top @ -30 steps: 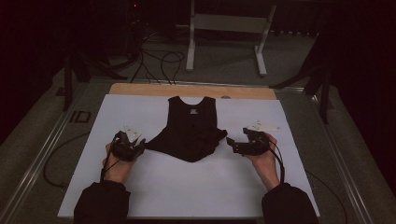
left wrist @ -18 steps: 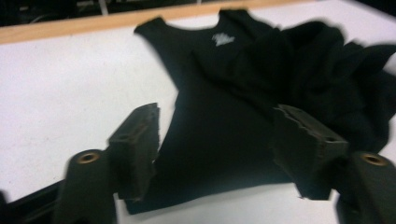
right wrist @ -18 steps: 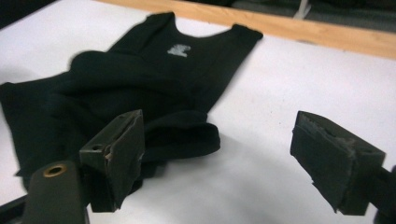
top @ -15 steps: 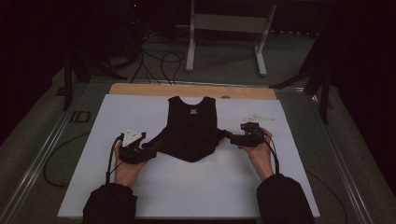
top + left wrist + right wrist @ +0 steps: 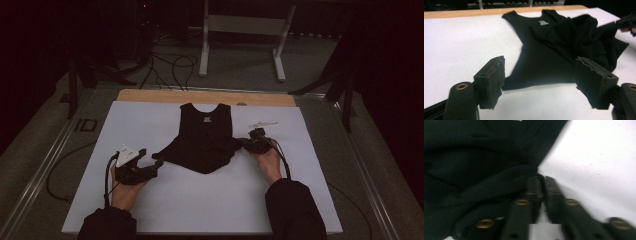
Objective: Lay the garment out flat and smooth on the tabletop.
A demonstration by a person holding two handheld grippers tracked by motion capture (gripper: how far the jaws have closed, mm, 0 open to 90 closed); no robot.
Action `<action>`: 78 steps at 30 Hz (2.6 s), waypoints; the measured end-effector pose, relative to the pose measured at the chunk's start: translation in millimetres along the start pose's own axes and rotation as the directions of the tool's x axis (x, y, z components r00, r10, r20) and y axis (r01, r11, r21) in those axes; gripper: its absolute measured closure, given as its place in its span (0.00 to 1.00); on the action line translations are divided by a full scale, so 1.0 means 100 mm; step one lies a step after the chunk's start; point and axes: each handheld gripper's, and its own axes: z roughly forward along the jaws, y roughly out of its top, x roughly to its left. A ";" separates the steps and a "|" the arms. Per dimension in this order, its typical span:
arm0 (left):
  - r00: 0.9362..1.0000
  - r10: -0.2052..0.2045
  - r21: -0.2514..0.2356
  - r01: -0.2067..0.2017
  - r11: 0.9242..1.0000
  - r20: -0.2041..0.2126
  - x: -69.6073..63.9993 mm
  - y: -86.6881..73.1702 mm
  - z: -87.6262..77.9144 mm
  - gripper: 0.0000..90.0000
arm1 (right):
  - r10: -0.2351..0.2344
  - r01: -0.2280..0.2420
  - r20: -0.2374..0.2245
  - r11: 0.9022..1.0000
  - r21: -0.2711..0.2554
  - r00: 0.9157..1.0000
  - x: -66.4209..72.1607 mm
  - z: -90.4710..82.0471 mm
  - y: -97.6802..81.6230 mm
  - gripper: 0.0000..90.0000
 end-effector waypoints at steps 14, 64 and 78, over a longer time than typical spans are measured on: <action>0.997 0.078 0.245 -0.071 0.967 -0.019 -0.07 -0.06 0.65 0.52 | -0.011 0.011 0.021 1.000 -0.006 1.000 -0.01 -0.33 -0.17 0.98; 0.996 0.080 0.247 -0.068 0.967 -0.039 -0.07 -0.10 0.66 0.53 | -0.354 0.354 0.004 0.935 -0.008 0.935 1.00 0.05 -0.13 0.93; 0.998 0.064 0.240 -0.060 0.969 -0.008 -0.09 -0.08 0.64 0.48 | -0.235 0.235 0.013 0.964 -0.124 0.972 0.64 -0.66 -0.08 0.95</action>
